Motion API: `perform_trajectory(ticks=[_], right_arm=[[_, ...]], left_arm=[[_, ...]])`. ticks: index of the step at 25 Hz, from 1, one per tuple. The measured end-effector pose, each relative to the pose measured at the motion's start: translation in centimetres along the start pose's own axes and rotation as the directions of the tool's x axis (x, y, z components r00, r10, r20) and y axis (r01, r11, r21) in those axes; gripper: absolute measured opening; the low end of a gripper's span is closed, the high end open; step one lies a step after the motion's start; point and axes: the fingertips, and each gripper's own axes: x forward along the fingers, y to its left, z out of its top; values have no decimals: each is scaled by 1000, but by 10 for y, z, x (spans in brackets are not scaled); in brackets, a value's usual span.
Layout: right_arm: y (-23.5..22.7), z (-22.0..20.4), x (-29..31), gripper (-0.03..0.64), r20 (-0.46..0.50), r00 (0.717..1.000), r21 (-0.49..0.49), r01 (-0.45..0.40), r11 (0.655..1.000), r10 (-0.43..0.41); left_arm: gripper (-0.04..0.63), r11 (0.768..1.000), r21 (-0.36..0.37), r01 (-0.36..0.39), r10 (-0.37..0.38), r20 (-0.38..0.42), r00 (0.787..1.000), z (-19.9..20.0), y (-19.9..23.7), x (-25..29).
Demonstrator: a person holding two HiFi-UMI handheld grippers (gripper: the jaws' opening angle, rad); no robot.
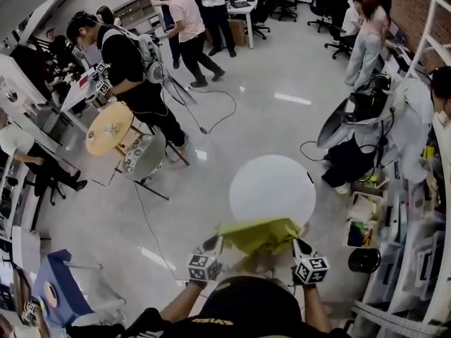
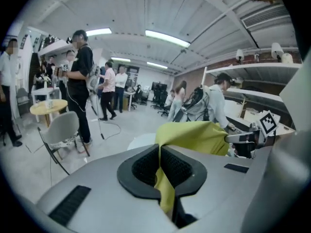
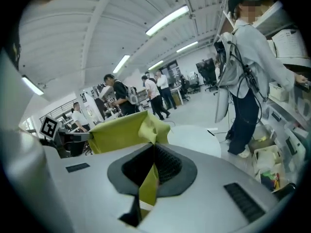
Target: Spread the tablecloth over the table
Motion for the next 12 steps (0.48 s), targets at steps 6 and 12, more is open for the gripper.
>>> perform_trajectory(ticks=[6,12], right_arm=[[34,31,-41,8,126,989,-10,-78,997,79],[47,31,-75,8,178,982,-50,-57,997,65]], left_arm=[[20,994,66,-90,82,114,990,40,-18,-72],[20,989,133,-63,36,198,980,53,-43,-96]])
